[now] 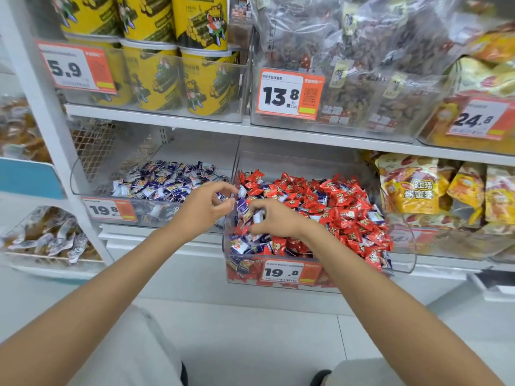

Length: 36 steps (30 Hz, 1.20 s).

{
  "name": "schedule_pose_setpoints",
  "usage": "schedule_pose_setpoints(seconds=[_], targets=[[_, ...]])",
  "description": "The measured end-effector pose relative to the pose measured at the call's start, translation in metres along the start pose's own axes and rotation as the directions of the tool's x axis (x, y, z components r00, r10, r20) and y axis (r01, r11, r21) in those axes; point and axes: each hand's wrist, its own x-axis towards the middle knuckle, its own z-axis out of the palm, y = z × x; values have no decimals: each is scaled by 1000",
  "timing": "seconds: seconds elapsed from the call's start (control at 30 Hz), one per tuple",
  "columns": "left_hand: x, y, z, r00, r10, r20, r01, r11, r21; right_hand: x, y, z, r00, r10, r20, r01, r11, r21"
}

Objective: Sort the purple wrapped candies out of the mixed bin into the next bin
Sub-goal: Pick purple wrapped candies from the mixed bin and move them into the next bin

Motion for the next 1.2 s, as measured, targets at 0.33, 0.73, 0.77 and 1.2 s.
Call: schedule_pose_setpoints(seconds=[0.33,0.73,0.77,1.2], targets=[[9,16,-8,999,-13,-36,14,1000,25,-51,29,-61,952,89,-291,33,921,388],[29,68,38,982,62,176,-57,998,-31,-62,42,-72,936,128,-328,134,732,668],[31,72,43,973,14,231,-5,999,-39,-63,40,-72,934,123,-337,158,702,694],[39,73,59,899,-311,310,425,790,-442,-73,29,-69,945,262,-197,145,205,968]])
